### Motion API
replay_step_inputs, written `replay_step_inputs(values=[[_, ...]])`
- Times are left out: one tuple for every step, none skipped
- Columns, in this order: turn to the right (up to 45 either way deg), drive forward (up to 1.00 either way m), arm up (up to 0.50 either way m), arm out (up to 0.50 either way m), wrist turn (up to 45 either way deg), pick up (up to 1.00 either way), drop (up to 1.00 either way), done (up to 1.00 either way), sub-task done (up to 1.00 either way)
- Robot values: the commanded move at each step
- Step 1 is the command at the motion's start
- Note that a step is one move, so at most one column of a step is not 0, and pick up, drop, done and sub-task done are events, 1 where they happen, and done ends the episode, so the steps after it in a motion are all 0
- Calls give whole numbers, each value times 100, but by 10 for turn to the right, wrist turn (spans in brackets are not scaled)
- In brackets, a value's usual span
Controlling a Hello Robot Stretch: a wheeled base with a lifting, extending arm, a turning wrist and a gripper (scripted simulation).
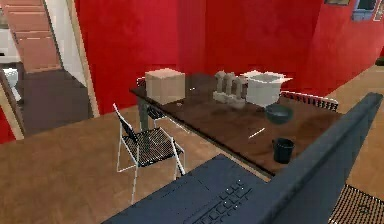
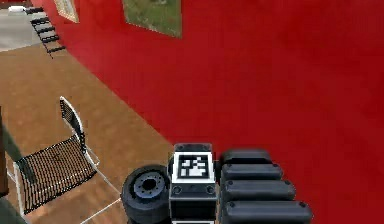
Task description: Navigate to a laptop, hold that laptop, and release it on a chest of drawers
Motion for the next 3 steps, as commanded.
replay_step_inputs(values=[[-450,0,0,0,0,0,0,0,0],[-420,0,0,0,0,0,0,0,0],[450,0,0,0,0,0,0,0,0]])
